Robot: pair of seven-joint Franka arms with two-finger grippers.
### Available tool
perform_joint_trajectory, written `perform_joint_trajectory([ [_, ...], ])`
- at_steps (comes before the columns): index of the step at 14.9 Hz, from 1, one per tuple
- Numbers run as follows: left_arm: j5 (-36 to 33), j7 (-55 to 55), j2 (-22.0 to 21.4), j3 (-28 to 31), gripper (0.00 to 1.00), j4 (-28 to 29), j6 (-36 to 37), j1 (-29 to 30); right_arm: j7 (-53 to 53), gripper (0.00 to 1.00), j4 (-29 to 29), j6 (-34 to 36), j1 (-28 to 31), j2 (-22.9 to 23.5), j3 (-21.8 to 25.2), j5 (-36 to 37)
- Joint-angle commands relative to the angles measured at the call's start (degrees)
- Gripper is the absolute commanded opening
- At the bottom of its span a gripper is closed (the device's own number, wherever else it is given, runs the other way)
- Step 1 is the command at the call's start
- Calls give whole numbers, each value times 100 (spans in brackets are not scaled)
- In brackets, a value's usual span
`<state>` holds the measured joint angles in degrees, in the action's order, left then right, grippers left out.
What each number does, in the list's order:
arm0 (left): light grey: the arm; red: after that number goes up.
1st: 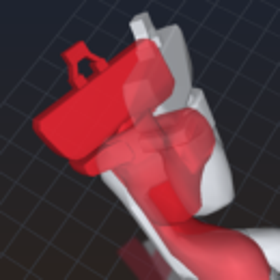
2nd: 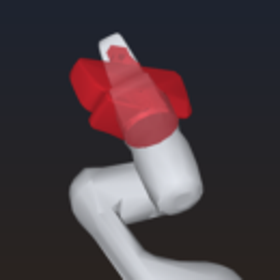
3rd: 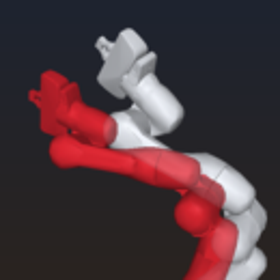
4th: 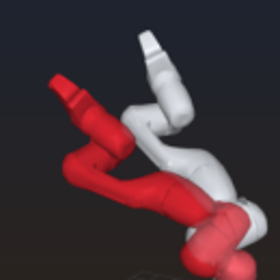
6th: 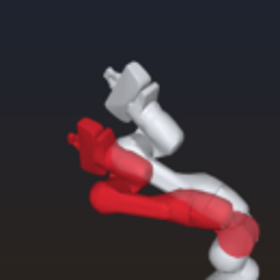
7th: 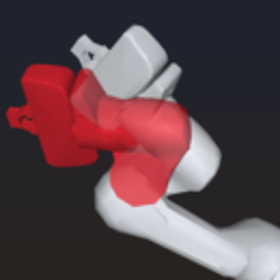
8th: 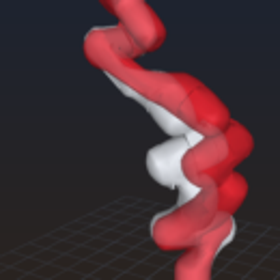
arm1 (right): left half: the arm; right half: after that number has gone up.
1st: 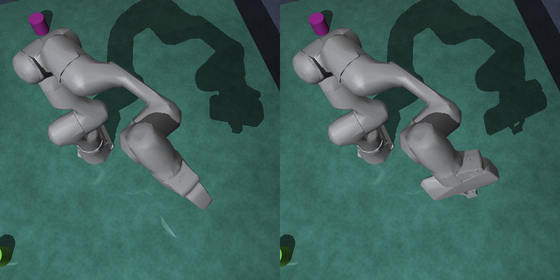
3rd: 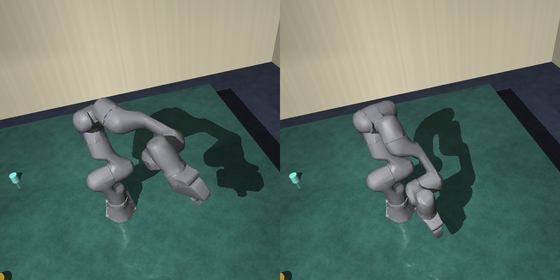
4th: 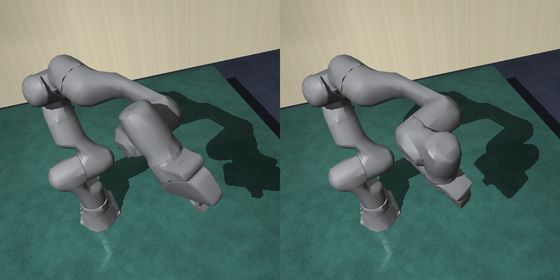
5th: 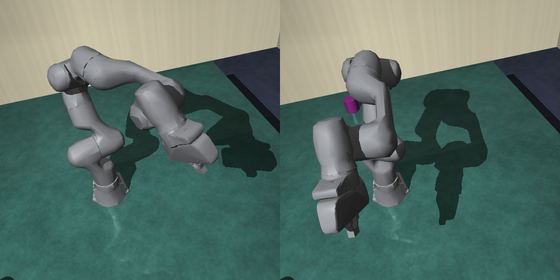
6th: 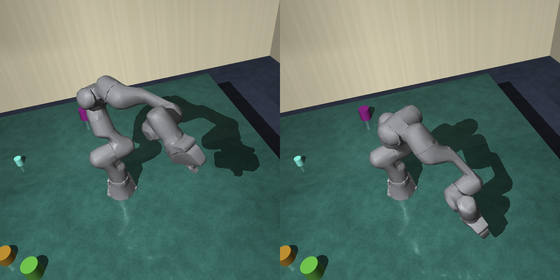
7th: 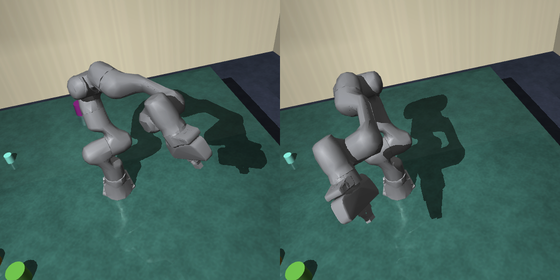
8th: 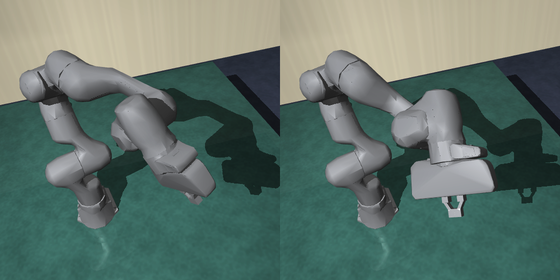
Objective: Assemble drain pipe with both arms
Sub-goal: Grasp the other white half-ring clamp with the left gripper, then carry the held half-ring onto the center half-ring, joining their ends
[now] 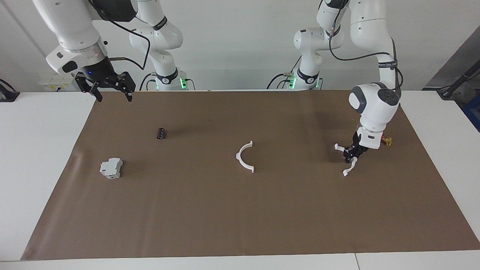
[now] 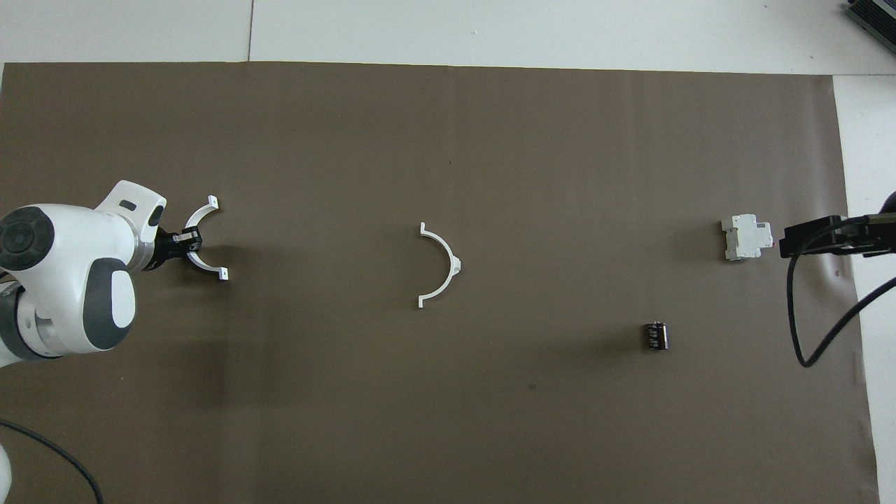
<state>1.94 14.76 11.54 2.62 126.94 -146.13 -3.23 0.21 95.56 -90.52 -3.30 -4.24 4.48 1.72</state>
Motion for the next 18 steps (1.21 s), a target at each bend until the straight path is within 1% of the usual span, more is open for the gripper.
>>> perform_joint_trajectory([
  [1,25,883,-108,37,0,-238,522,-746,120,100,6,-10,23,-16,-26,-14],
  [2,25,1228,-108,46,0,-405,725,-1010,120,100,6,-10,31,-16,-26,-14],
  [4,-1,1372,-108,54,0,-538,867,-1529,120,100,6,-10,49,-16,-26,-14],
  [8,-10,1512,-152,54,0,-573,1017,-2092,120,100,6,-10,40,-16,-26,-14],
  [13,-10,2003,-108,19,0,-573,630,-2637,120,100,15,-10,40,-16,-26,-14],
  [14,-10,2144,-30,19,0,-591,517,-2734,120,100,6,-10,40,-16,-26,-14],
  [15,-10,2293,154,28,0,-600,281,-2883,120,100,6,-10,40,-16,-26,-14],
  [16,-10,2399,260,37,0,-609,192,-3024,120,100,6,-10,49,-16,-26,-14],
  [18,-10,2426,278,37,0,-652,182,-3052,120,100,6,-10,49,-16,-26,-14],
])
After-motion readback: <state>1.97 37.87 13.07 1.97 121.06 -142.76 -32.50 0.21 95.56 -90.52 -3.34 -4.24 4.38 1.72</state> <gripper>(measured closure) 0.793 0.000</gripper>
